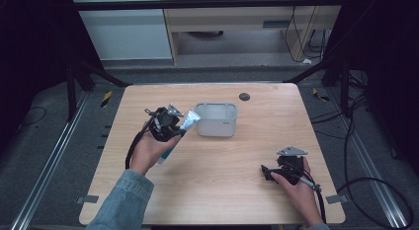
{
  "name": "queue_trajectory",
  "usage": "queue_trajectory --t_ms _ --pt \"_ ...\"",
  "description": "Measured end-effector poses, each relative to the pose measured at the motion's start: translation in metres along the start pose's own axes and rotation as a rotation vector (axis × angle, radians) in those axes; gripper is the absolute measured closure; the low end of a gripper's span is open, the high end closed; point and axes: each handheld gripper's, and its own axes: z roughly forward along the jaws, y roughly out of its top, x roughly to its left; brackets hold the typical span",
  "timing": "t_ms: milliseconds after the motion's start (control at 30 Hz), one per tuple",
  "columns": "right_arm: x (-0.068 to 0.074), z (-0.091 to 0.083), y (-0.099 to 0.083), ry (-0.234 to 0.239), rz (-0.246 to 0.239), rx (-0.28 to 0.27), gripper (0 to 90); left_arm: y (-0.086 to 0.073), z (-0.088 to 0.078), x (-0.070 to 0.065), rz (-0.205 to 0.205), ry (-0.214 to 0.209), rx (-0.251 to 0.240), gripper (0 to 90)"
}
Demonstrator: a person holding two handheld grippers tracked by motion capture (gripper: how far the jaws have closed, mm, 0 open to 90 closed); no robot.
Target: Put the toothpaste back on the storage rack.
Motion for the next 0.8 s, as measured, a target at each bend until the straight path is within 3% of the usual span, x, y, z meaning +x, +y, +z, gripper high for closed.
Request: queue_trajectory --t_ms 567,800 --pt "0.0 0.0 0.0 0.0 -0.002 0.0 0.9 0.012 -0.002 -0.014 0.008 0.007 -0.058 77.8" --pt "0.0 0.0 0.0 -0.001 -0.002 -0.001 0.9 0.022 -0.005 -0.029 0.046 0.022 -0.074 77.8"
